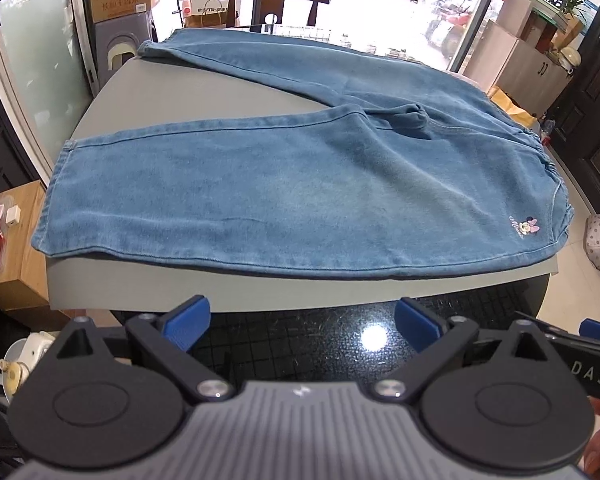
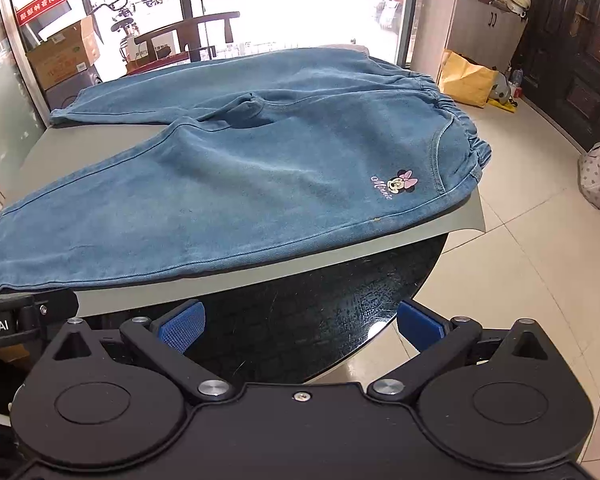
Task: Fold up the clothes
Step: 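Move both grippers toward the blue denim pants on the table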
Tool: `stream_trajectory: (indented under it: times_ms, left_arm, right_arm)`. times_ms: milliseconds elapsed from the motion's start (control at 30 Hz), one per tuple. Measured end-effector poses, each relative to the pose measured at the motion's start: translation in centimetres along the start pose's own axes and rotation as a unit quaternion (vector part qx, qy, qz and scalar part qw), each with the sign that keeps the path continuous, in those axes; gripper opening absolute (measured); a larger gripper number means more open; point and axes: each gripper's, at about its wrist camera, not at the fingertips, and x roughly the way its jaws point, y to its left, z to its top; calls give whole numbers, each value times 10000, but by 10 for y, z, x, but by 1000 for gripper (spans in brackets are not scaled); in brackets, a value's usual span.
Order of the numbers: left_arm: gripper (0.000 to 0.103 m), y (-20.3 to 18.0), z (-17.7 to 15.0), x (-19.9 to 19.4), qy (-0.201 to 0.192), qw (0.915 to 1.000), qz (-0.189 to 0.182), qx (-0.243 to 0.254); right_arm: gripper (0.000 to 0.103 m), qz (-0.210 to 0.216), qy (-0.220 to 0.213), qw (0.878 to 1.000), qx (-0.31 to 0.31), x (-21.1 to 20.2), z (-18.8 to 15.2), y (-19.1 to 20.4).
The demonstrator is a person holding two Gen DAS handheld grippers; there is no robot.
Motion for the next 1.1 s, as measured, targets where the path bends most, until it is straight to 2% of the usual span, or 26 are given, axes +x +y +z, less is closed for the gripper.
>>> stream_trajectory:
  times_ms: [167, 267, 400, 533, 567, 667, 767, 833, 867, 1000, 1100]
  left_arm:
    - [102, 1, 3, 4, -11, 10000, 41, -6]
    - [103, 3, 2, 5, 111, 9998, 63, -166]
    - [103, 4, 1, 11, 213, 9995, 23, -247]
    - [103, 2, 6, 22, 321, 9989, 99, -315]
    - [103, 2, 8, 24, 338, 9987, 112, -374]
    - [103, 5, 13, 29, 333, 9975, 59, -620]
    - [103, 13, 19, 33, 258, 9943, -180, -1019]
    - [103, 16, 24, 39, 321, 9895, -398, -1353]
    - [103, 16, 27, 42, 365, 9880, -437, -1435]
    - [103, 12, 35, 57, 588, 9819, -436, -1745]
    - [103, 9, 41, 67, 541, 9802, -311, -1877]
  right_arm:
    - [102, 95, 16, 9999, -49, 0, 10, 4]
    - [102, 151, -83, 9998, -80, 5, 3, 0]
    - [102, 165, 20, 9998, -89, 9, 4, -2]
    - [102, 456, 166, 9988, -2, 13, 7, -6]
    - [102, 580, 198, 9981, 70, 14, 9, -9]
    - [102, 597, 89, 9977, 301, 16, 16, -20]
    - [103, 936, 129, 9948, 383, 25, 26, -26]
    - [99, 1198, 272, 9921, 262, 33, 31, -26]
    - [93, 1224, 287, 9918, 236, 36, 35, -27]
    - [98, 1179, 293, 9918, 400, 50, 56, -42]
    - [97, 1082, 267, 9926, 484, 62, 74, -59]
